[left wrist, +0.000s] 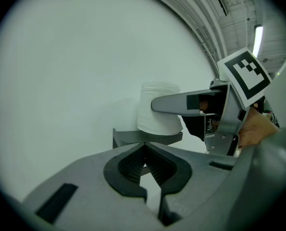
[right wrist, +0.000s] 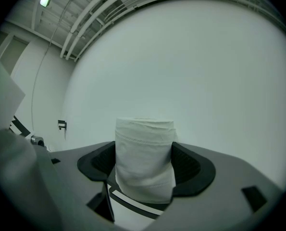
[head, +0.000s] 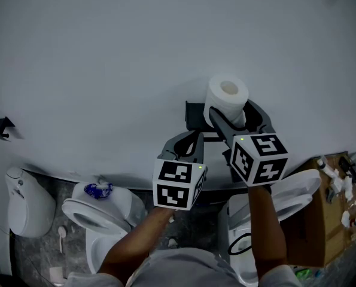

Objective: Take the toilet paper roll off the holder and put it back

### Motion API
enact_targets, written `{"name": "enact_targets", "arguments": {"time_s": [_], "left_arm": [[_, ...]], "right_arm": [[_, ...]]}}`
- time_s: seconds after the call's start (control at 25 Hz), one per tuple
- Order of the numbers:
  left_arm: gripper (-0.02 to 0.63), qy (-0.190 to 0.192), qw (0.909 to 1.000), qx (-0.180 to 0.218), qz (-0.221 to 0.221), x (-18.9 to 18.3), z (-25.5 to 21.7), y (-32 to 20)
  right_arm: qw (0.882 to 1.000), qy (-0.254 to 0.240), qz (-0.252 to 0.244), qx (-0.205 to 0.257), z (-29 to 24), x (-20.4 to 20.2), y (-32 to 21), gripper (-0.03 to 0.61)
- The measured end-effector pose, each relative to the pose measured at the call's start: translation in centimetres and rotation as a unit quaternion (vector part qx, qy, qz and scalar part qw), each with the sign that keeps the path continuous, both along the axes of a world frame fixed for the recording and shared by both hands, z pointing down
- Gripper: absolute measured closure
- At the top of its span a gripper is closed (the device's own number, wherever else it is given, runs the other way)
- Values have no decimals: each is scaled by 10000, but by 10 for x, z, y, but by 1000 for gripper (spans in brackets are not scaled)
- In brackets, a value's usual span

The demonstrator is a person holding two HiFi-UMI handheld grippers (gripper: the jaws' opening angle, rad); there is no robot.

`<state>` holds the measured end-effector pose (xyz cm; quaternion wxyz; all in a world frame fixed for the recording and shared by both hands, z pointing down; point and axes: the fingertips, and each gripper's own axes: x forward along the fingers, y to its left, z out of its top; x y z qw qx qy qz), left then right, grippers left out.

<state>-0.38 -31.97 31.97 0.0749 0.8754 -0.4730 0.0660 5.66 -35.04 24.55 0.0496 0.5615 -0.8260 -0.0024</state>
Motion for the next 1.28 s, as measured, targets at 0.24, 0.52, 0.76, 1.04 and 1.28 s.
{"name": "enact_targets", "arguments": {"time_s": [0.24,0.52,0.76,1.04,1.28], "left_arm": [[611,-21,10000,-1,42,-2,3,-5],[611,19,10000,3,59,-2,3,-5],[611,16,10000,11,42,0,2,-4],[611,17,10000,16,-1,-2,1,0],[611,28,10000,29,-68,-3,-2,5]], "right_arm": [[9999,86,62,-72,8,-3,-15,225],[9998,99,35,-177,16,-5,-18,225],[9998,56,-13,-211,19,-5,-16,225],[9998,-118,-73,-118,10,-6,-12,225],[9998,-60,-118,-120,10,-4,-2,225]]}}
